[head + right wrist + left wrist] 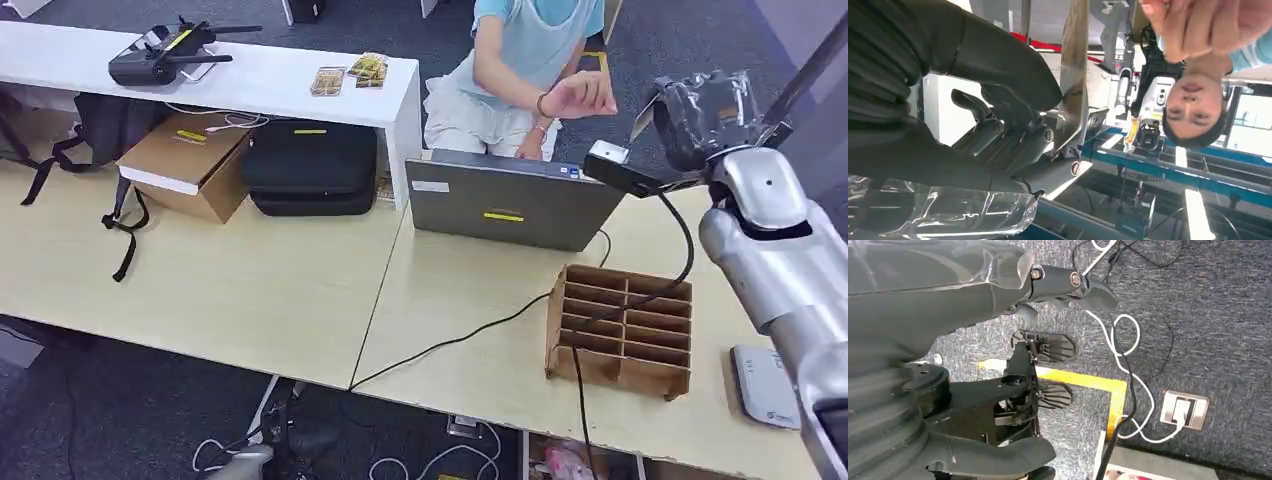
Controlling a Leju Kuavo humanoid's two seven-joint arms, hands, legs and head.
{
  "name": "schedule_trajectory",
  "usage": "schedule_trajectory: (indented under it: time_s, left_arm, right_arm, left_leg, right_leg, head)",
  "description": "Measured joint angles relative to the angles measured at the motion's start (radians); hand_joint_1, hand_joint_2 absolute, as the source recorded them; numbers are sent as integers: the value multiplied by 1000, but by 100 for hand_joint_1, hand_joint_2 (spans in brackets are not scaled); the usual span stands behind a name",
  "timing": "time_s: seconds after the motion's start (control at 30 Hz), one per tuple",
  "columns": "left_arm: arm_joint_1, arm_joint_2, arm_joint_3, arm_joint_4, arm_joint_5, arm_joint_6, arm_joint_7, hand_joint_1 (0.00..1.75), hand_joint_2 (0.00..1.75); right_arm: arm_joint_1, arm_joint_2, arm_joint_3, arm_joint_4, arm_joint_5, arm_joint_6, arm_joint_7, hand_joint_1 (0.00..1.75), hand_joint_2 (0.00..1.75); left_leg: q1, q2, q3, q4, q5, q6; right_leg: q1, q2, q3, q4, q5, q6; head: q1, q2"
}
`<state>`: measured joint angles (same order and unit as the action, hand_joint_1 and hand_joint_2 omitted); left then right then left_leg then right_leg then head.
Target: Pass the card to the sensor for recognition and then transmit it.
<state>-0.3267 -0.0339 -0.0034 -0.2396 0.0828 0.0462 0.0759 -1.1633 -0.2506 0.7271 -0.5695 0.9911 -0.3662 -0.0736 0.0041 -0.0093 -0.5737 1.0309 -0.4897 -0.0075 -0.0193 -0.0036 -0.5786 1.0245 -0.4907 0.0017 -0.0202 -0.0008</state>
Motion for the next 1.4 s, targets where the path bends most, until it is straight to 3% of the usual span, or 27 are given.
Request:
schedule_trajectory:
  time_s: [0.27,0.4,0.53,0.73,0.9,1.13,1.4]
  left_arm:
    - [0,0,0,0,-3,0,0,0,175]
    - [2,0,-1,0,-4,0,0,0,175]
    - [7,0,-2,0,-10,0,0,0,175]
    - [14,2,-4,0,-10,2,0,0,175]
    - [34,6,-4,0,-2,8,0,0,175]
    - [69,17,-4,0,8,7,0,0,175]
    - [86,30,-4,0,18,5,0,0,175]
  right_arm:
    - [11,-10,-22,-2,-45,-16,6,175,175]
    - [37,-37,-82,-15,-182,-8,-2,175,175]
    - [74,-77,-195,-48,-362,27,-29,175,175]
    - [105,-151,-340,-117,-568,195,-40,175,175]
    - [106,-206,-406,-161,-692,348,13,175,175]
    - [86,-293,-432,-172,-834,551,104,175,175]
    - [67,-367,-427,-158,-999,647,192,175,175]
  left_leg:
    - [0,0,0,0,0,0]
    - [0,0,0,1,0,0]
    - [0,-2,-1,1,0,0]
    - [-1,-1,-1,1,0,0]
    - [0,-1,-1,1,0,0]
    - [0,-1,-1,1,0,0]
    - [0,-2,-1,1,0,0]
  right_leg:
    - [0,0,0,0,0,0]
    - [0,0,0,0,0,0]
    - [0,-1,0,-1,0,0]
    - [-1,-1,0,-1,0,0]
    - [0,0,-1,-1,0,0]
    - [0,-1,-1,-1,0,0]
    - [0,-1,-1,-1,0,0]
  head:
    - [0,0]
    - [0,0]
    - [0,0]
    - [0,0]
    - [0,0]
    - [0,0]
    - [0,0]
